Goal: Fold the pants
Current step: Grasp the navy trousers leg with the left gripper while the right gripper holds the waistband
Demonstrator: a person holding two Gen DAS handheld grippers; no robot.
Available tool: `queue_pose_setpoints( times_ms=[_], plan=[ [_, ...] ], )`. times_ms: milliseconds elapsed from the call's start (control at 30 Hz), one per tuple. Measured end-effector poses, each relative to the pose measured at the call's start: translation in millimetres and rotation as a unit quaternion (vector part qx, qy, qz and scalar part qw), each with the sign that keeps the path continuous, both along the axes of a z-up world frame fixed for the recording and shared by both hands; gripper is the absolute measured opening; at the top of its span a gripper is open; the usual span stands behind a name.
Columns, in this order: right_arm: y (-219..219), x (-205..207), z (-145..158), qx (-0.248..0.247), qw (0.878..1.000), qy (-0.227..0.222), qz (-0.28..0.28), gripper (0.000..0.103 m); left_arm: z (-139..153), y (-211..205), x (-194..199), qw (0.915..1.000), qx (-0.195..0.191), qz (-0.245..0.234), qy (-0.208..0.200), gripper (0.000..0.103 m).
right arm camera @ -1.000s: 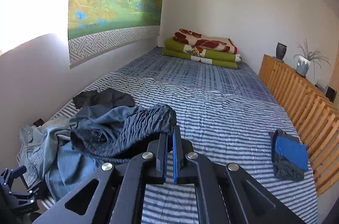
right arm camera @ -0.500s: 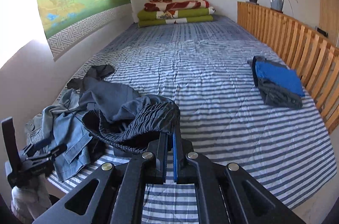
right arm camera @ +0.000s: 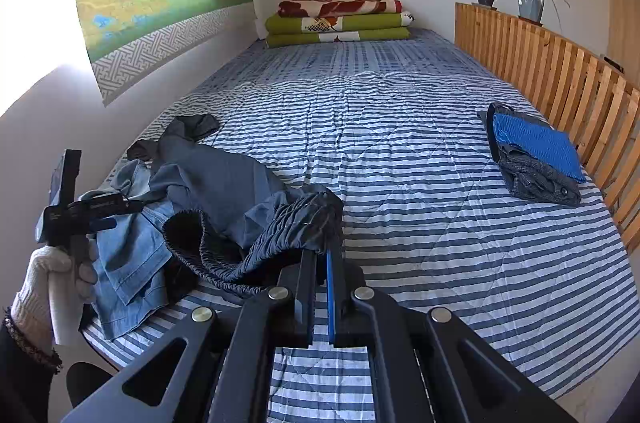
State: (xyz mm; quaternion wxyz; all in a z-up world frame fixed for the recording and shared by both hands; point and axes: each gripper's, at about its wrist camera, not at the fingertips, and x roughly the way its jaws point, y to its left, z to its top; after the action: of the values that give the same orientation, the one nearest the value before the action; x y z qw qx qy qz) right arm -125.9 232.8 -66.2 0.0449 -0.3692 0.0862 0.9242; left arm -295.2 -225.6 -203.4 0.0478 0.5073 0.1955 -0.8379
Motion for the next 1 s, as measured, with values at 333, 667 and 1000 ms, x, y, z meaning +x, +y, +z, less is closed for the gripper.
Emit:
queue_pose_setpoints(
  times_ms=[333,667,1000],
  plan=[
    [5.6,-1.9,-1.2,-0.003,1.0,-0.004,-0.004,0.004,6.3,2.3,-4.2,0.9992,0.011,-0.006,0.037,0.005],
    [25.6,3.9,-3.7,-0.015,0.999,-0.003,-0.03,0.004,122.2,77.9,12.6,0.982,-0.053,-0.085,0.16,0.002],
    [49.1,14.9,-1.0,-0.029,0.998,-0.001,-0.061,0.004,201.6,200.4,57.4,0.9481,-0.05,-0.212,0.231,0.002]
  ],
)
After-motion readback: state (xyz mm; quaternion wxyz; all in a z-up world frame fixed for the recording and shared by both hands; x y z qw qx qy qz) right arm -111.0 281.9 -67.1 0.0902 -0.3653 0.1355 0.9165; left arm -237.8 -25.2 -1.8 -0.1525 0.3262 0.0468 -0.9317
